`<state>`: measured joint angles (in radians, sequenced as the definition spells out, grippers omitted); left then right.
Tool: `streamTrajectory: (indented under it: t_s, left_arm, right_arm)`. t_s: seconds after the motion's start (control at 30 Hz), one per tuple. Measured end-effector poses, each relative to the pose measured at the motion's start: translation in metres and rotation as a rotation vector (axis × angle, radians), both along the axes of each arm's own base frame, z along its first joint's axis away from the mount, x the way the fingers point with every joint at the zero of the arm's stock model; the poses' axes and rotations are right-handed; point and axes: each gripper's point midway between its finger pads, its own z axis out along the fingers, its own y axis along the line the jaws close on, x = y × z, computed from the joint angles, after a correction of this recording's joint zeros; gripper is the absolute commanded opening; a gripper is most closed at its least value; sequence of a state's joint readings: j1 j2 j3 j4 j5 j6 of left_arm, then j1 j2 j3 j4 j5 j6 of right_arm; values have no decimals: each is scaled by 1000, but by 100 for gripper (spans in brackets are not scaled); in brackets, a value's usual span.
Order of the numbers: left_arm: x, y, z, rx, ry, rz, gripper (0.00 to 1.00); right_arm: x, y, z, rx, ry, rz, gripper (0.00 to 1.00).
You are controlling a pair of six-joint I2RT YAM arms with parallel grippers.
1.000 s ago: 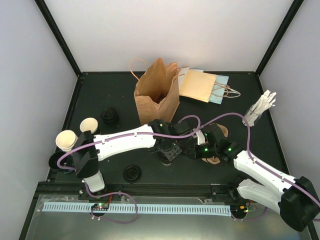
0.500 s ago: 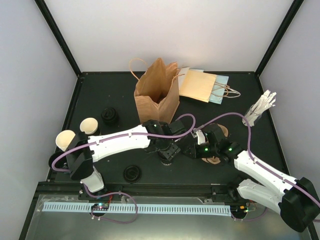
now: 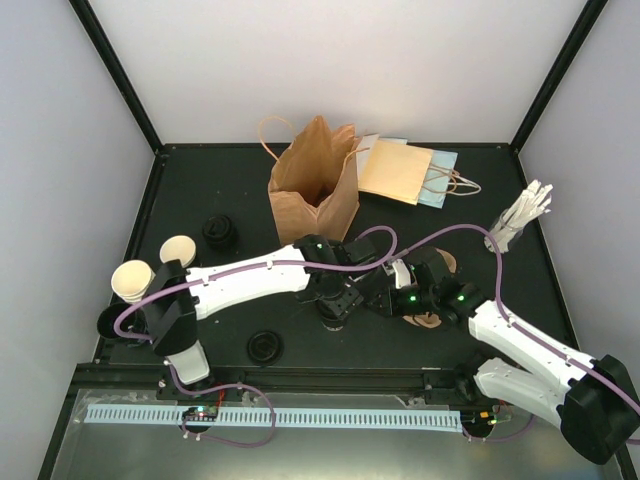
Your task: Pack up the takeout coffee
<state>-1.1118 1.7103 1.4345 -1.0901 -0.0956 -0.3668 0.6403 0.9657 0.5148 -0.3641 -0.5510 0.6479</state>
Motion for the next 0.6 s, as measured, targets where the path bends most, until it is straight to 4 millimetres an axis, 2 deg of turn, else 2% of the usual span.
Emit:
streamTrajectory:
  t_s: [0.43, 0.6]
  left_arm:
    - [-2, 2, 3, 38, 25, 2, 84]
    - [-2, 2, 11, 46, 26, 6, 93]
  right_arm:
    - [4, 0, 10, -9, -25, 4, 14]
    - [5, 0, 11, -11, -29, 2, 14]
